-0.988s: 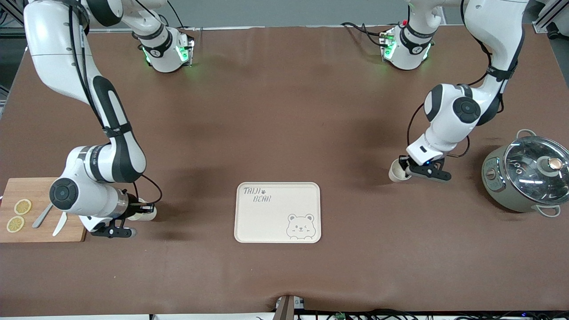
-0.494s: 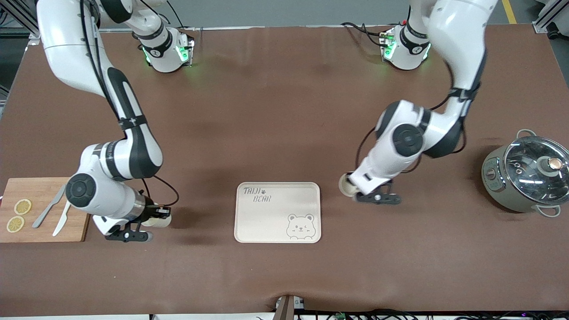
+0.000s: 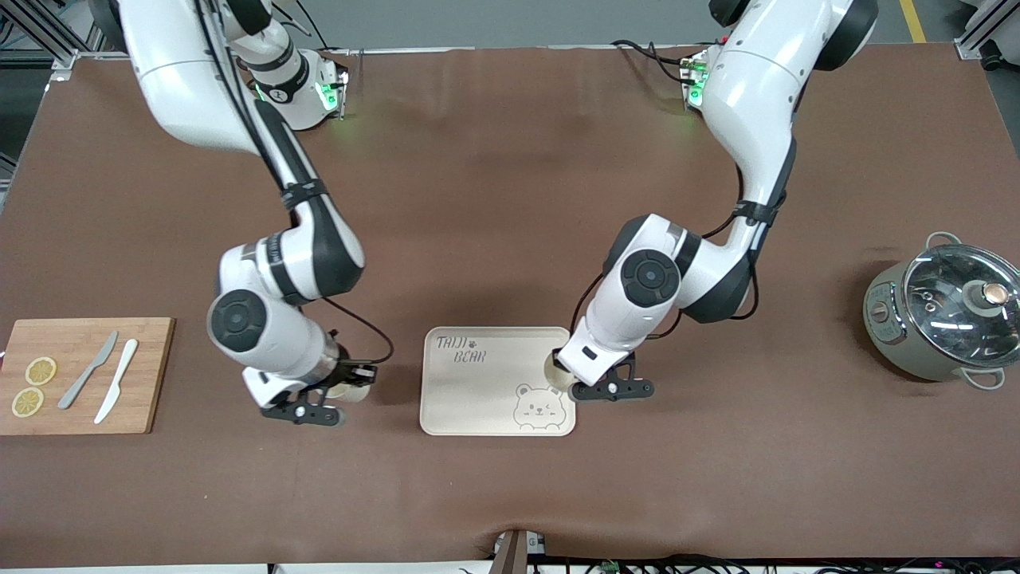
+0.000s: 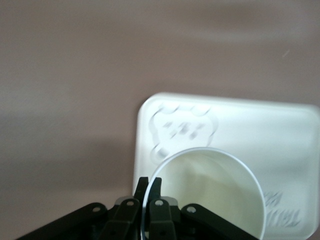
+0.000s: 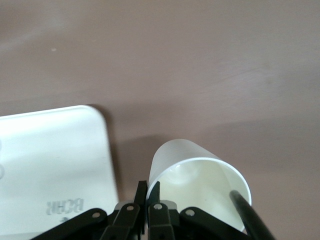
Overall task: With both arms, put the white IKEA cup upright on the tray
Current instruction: 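Lower both cups onto the bear tray with both grippers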
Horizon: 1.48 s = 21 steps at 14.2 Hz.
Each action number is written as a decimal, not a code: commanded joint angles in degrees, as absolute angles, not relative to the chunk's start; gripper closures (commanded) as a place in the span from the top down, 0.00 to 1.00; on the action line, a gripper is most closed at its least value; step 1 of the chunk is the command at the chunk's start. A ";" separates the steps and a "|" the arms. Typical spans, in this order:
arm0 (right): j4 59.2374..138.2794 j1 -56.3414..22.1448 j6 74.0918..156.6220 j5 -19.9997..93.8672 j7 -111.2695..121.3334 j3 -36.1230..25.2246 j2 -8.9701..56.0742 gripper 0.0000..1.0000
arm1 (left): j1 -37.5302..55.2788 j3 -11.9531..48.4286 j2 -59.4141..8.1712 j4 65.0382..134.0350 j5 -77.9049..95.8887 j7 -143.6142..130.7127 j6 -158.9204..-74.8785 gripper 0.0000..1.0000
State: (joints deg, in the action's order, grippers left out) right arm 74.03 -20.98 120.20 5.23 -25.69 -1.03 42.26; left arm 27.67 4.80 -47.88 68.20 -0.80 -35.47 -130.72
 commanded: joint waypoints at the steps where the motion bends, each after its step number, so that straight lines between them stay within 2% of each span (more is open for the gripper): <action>1: 67.25 -23.90 119.27 5.10 -29.69 -1.41 46.66 0.00 | 31.45 1.68 -53.61 61.61 -0.09 -37.71 -135.07 0.00; 5: 63.99 -27.68 119.97 4.92 -32.08 -1.58 48.16 0.00 | 34.62 -1.14 -56.42 61.96 -0.17 -38.93 -137.20 0.00; 8: 63.46 -30.49 123.12 4.57 -35.15 -1.76 50.70 0.00 | 35.24 -1.14 -57.74 62.75 -0.26 -39.55 -137.11 0.00; 12: 63.11 -32.86 123.40 4.48 -35.33 -2.11 53.08 0.00 | 35.24 -1.23 -58.01 63.02 -0.44 -39.46 -136.85 0.00; 16: 63.02 -33.05 125.06 4.48 -35.33 -2.02 54.23 0.00 | 35.24 -1.23 -58.01 63.28 -0.53 -39.38 -136.76 0.00; 17: 63.02 -33.13 125.24 4.48 -35.33 -2.02 54.40 0.03 | 35.24 -1.23 -58.09 63.28 -0.53 -39.29 -136.76 0.00; 18: 63.02 -33.05 125.42 4.48 -35.33 -2.02 54.40 0.21 | 35.24 -1.23 -58.36 63.28 -0.53 -39.20 -136.76 0.00; 20: 63.02 -33.13 126.29 4.48 -35.33 -2.02 54.67 0.68 | 35.24 -1.14 -58.54 63.28 -0.44 -39.29 -136.76 0.00; 21: 63.02 -33.13 126.39 4.57 -35.33 -1.93 54.67 0.83 | 35.24 -1.14 -58.54 63.28 -0.44 -39.37 -136.76 0.00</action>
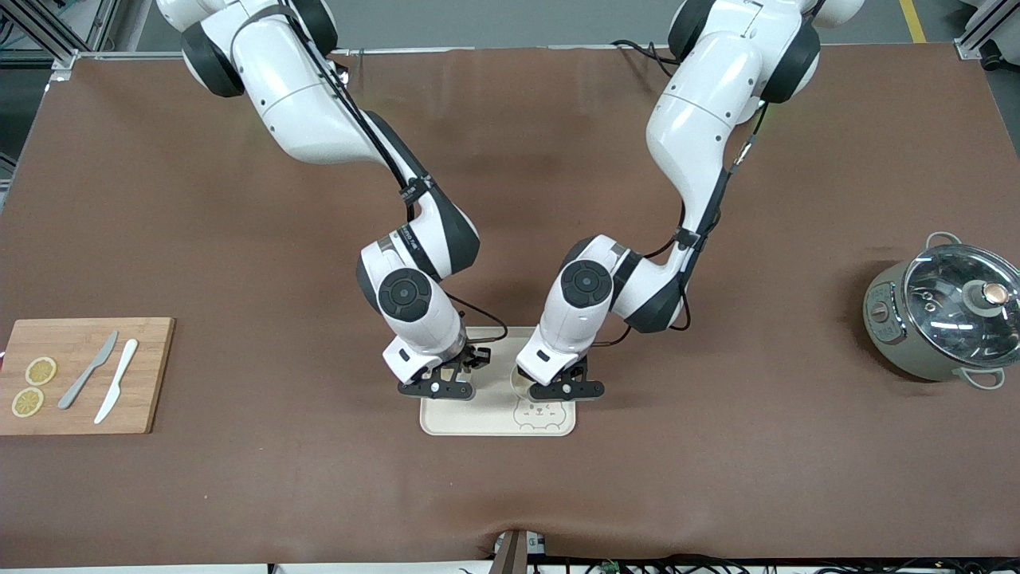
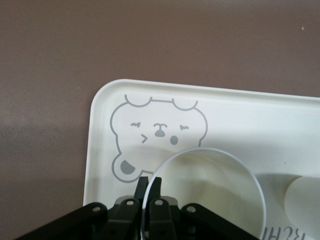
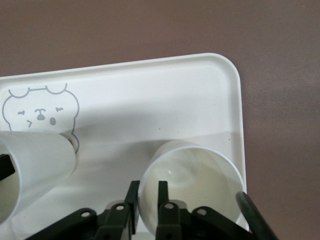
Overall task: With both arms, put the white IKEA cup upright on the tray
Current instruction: 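Lower both cups onto the bear tray with both grippers, then open both grippers and release the cups on the tray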
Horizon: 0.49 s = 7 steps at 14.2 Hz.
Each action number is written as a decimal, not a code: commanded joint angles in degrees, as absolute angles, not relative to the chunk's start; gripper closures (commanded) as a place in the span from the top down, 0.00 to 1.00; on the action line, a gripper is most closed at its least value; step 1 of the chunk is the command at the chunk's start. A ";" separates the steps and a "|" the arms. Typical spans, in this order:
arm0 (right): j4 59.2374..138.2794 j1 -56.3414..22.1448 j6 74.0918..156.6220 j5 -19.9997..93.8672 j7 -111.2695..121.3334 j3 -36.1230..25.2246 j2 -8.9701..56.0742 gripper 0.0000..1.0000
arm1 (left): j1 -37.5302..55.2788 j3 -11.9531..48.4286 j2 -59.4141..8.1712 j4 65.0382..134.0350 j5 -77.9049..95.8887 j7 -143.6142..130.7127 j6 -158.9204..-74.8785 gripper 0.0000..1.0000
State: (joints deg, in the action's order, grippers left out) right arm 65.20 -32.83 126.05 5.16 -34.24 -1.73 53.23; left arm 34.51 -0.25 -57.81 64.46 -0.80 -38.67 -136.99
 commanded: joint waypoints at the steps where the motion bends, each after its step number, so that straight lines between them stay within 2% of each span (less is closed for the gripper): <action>1: 63.02 -33.13 126.39 4.57 -35.42 -1.93 54.58 1.00 | 35.24 -1.14 -58.54 63.28 -0.44 -39.29 -136.76 0.00; 4: 62.14 -32.78 125.43 4.75 -35.77 -1.93 53.53 1.00 | 35.16 -1.14 -58.54 63.28 -0.44 -39.03 -136.76 0.00; 5: 61.96 -32.70 125.25 5.09 -35.86 -1.85 53.18 1.00 | 34.98 -1.14 -58.54 63.28 -0.44 -38.94 -136.76 0.72; 6: 61.79 -32.35 124.72 5.18 -36.21 -1.67 52.83 1.00 | 35.15 -1.14 -58.45 63.28 -0.44 -39.20 -136.76 1.00; 7: 61.44 -32.00 123.85 5.27 -36.21 -1.50 52.13 1.00 | 35.24 -1.23 -57.93 63.28 -0.35 -39.55 -136.50 1.00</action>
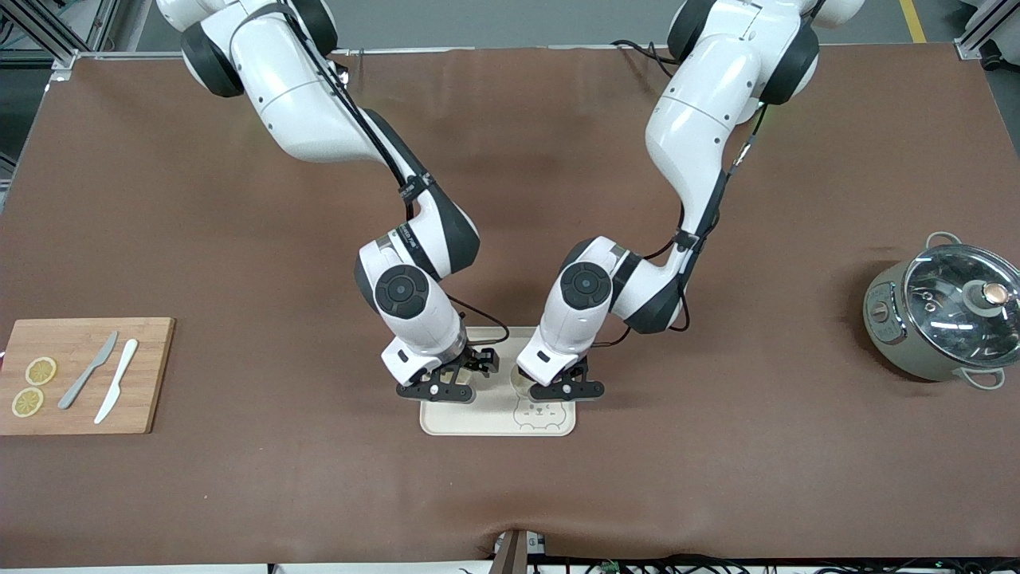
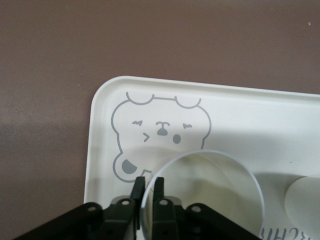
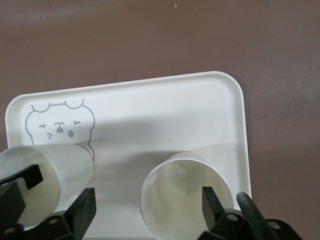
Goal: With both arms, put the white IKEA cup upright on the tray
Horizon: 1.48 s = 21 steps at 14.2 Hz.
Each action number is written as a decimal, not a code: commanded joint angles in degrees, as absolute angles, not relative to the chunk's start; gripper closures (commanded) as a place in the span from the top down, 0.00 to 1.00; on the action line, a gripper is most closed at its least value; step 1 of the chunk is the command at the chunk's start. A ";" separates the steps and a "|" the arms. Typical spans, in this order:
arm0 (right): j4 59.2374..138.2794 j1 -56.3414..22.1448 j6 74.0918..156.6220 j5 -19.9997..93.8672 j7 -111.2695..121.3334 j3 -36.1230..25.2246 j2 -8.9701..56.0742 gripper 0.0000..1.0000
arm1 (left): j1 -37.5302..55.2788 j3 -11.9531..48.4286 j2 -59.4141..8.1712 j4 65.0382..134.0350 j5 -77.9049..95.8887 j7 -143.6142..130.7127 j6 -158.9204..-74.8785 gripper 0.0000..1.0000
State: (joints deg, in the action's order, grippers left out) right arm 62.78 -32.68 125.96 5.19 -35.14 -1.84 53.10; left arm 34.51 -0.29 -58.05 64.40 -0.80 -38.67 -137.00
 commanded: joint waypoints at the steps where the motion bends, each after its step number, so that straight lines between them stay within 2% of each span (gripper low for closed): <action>1: 61.35 -31.47 122.45 5.27 -36.21 -1.49 51.25 1.00 | 35.16 -1.23 -57.40 63.19 -0.09 -39.99 -136.15 1.00; 3: 61.35 -29.28 118.67 5.27 -35.69 -1.32 49.23 1.00 | 34.72 -1.32 -54.51 62.84 -0.09 -41.92 -130.38 1.00; 5: 61.35 -27.61 115.42 5.19 -33.76 -1.41 47.91 1.00 | 32.62 -2.63 -49.68 62.49 0.09 -40.88 -118.97 1.00; 6: 61.43 -26.90 113.83 5.27 -31.66 -1.75 46.51 1.00 | 30.87 -2.64 -46.61 62.49 0.17 -38.95 -116.05 1.00; 9: 62.92 -23.04 111.72 5.54 -29.26 -1.84 42.12 1.00 | 24.63 -2.81 -41.67 62.67 0.35 -25.44 -110.84 1.00; 12: 63.63 -17.94 107.50 5.19 -28.83 -1.85 38.25 1.00 | 18.13 -2.81 -38.77 62.93 0.53 -15.76 -110.22 1.00; 15: 63.98 -12.50 101.62 4.83 -21.66 -1.85 35.60 1.00 | 12.06 -2.81 -35.34 63.11 0.88 -3.11 -105.30 1.00; 21: 67.40 -3.62 99.40 5.01 -11.26 -1.85 30.07 1.00 | 4.49 -2.64 -25.94 63.72 3.60 5.00 -89.50 1.00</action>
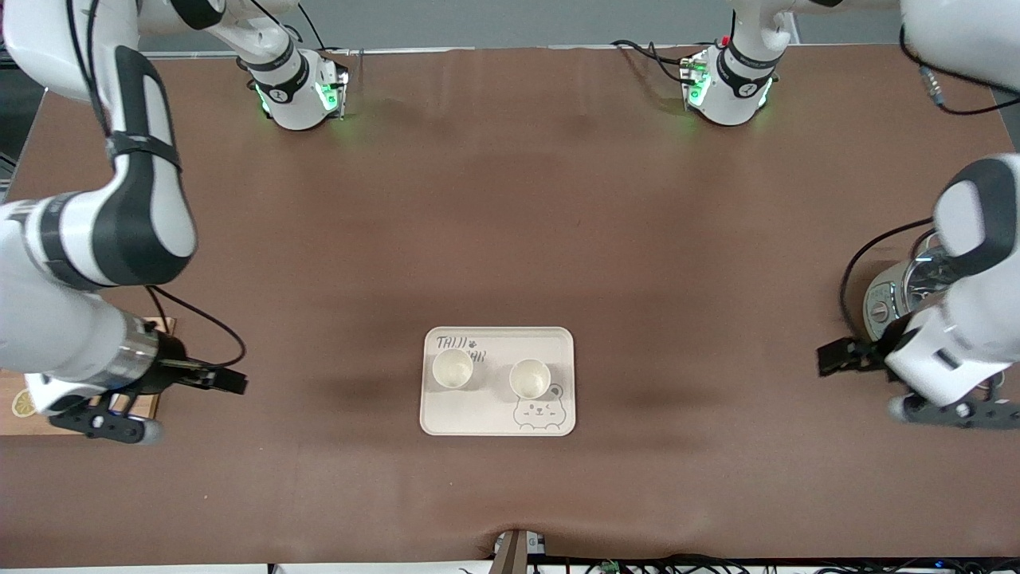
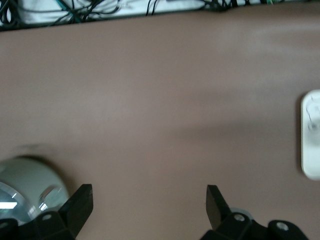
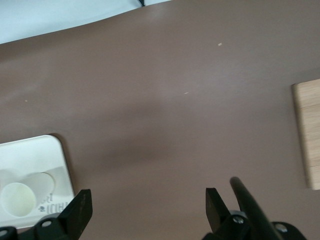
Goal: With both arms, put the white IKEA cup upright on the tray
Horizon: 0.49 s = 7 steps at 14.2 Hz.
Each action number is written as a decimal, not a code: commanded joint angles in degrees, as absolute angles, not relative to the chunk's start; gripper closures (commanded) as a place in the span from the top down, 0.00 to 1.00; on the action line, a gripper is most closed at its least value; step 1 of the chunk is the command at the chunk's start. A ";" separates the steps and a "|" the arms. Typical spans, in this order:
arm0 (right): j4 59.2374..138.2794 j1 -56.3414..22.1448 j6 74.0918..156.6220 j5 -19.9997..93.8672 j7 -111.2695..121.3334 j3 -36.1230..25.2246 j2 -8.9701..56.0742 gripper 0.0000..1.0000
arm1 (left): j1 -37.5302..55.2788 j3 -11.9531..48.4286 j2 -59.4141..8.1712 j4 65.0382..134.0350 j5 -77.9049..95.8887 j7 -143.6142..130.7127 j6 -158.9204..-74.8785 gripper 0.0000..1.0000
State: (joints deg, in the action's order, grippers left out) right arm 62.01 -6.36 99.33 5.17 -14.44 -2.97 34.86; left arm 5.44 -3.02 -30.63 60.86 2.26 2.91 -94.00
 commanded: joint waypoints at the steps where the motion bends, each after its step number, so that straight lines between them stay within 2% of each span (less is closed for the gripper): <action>1: 68.46 -2.56 99.40 5.01 -10.29 -1.85 28.75 1.00 | 4.40 -2.64 -23.58 65.20 3.60 5.10 -88.34 1.00; 5: 73.72 -0.18 99.32 4.92 -6.86 -1.85 22.87 1.00 | 4.57 -2.64 -14.61 74.94 3.60 4.66 -88.77 1.00; 7: 76.62 0.17 99.32 4.92 -6.33 -1.93 19.62 1.00 | 4.83 -2.64 -8.12 83.45 3.52 4.57 -92.17 1.00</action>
